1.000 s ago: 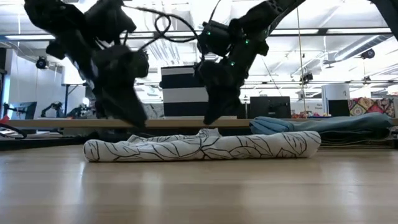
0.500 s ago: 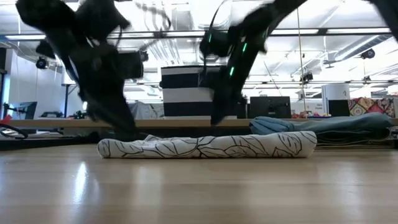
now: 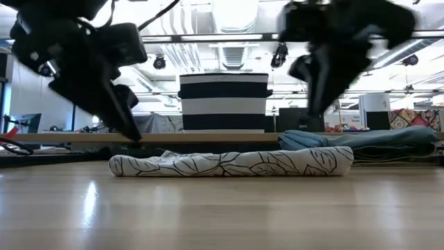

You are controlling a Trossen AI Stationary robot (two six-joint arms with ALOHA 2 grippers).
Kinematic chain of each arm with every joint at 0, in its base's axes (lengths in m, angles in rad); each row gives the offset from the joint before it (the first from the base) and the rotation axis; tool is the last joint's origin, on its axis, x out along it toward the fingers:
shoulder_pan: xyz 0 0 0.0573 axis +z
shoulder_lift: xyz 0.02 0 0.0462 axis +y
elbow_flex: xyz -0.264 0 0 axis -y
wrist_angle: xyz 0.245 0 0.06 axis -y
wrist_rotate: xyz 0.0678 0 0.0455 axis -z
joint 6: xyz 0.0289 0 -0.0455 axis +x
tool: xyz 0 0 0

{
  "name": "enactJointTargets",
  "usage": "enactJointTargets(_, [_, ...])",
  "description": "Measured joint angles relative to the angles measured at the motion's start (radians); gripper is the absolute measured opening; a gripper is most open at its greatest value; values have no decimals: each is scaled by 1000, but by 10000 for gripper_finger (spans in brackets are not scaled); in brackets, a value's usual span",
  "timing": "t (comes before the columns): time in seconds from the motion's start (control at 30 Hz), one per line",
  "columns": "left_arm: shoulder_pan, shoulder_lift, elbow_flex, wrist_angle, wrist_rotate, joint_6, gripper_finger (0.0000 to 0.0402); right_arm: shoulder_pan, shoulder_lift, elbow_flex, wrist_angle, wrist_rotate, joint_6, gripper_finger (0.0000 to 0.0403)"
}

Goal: Fold Laundry from Bin
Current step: Fold the white shirt

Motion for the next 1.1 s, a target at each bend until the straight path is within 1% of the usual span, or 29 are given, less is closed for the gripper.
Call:
enactJointTargets(0.07, [-1,4,0,-38,-5,31,235,58,13,-22,2,72,38,131])
enactJointTargets(0.17, [-6,9,1,-97,-20,92,257,125,47,-50,-4,232,93,185])
enactJointTargets(0.2, [-8,9,1,-127,-25,106,262,140,57,-55,-3,270,114,200])
enactJointTargets(0.27, [-14,9,1,-158,-39,123,265,162,71,-66,1,303,156,224])
enactJointTargets(0.33, [-21,9,0,-184,-93,137,264,179,88,-79,2,305,189,239])
enactJointTargets(0.43, [-21,11,0,-182,-158,175,260,190,102,-104,-4,305,204,246])
enactJointTargets(0.57, [-21,49,0,-162,-159,195,252,190,101,-128,25,317,197,238])
enactJointTargets(0.73, [-18,130,0,-109,-159,188,230,179,101,-152,156,327,128,226])
enactJointTargets(0.83, [-13,155,1,-88,-154,134,207,165,101,-178,180,328,125,216])
enactJointTargets(0.9, [-12,157,2,-86,-150,104,180,154,101,-190,173,328,145,200])
enactJointTargets(0.97, [-12,157,2,-84,-143,92,140,144,101,-193,156,326,166,172])
enactJointTargets(1.03, [-12,157,2,-77,-139,78,92,134,101,-192,157,297,176,129])
enactJointTargets(1.1, [-11,161,2,-64,-143,46,39,126,101,-188,156,240,189,75])
